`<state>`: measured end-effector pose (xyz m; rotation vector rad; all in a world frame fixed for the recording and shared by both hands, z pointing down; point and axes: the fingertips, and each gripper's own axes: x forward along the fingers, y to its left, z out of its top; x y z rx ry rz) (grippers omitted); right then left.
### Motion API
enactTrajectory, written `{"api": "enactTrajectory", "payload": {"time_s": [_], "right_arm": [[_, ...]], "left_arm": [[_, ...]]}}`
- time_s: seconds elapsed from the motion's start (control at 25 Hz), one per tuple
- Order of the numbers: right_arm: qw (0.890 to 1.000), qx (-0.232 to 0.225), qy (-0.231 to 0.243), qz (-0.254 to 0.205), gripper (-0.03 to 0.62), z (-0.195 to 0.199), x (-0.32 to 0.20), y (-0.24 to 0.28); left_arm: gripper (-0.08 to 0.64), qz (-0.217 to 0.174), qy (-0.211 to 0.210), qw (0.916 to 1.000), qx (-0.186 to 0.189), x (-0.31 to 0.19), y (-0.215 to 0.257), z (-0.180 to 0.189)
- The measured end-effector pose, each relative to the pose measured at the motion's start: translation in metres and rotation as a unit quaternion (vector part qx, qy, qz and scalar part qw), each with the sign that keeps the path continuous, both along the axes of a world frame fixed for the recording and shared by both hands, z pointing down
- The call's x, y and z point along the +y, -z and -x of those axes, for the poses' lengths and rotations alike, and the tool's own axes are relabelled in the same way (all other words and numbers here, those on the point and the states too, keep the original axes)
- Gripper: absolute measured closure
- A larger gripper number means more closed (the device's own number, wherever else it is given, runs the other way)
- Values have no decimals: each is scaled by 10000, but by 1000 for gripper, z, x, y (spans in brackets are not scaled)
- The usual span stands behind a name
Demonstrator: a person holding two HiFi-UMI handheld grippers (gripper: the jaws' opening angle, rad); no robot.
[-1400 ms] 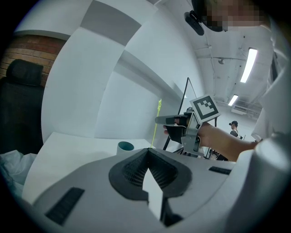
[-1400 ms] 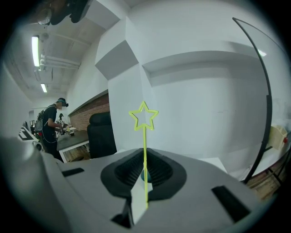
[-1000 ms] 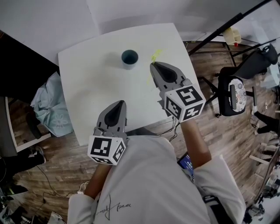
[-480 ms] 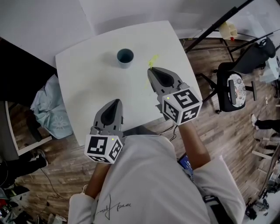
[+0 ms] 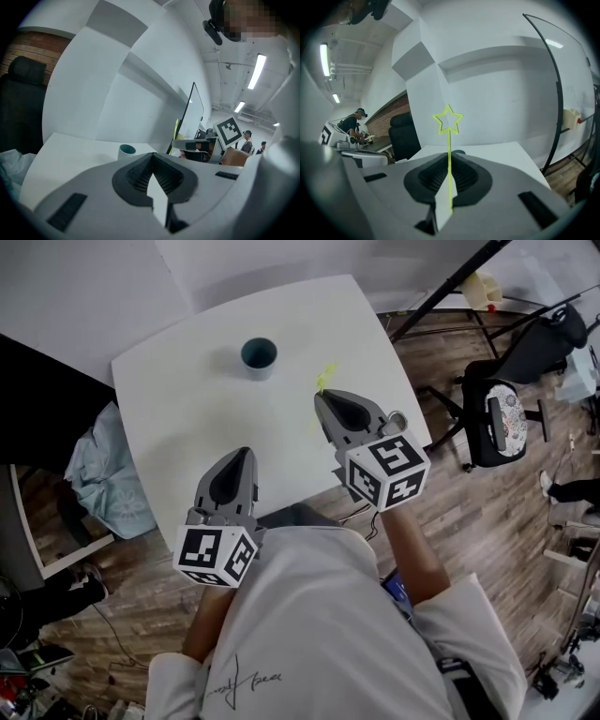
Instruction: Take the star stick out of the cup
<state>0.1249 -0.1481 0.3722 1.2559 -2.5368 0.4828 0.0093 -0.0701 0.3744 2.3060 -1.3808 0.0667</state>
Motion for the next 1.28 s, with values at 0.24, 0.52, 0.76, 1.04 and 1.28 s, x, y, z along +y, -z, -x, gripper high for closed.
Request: {"api": "enactTrajectory", "payload": {"time_s": [0.24,0.52,0.76,1.04,1.28], "right_arm": [[9999,34,-46,131,565,-5,12,-11],[9997,45,-56,246,565,-7,24,-19],[9994,59,-67,348,565,-10,33,-26],[9990,86,-113,429,565,-17,42,-33],[9986,126,-78,502,566,-24,48,-38]], "left_arm": [[557,-22,-38,10000,-20,1,0,-1],[557,10,-53,10000,-34,5,-1,-1],[557,7,-54,10000,-29,6,-1,-2],[557,35,-67,10000,-34,8,-4,-4],[557,76,-63,9999,-40,12,-7,-6]]}}
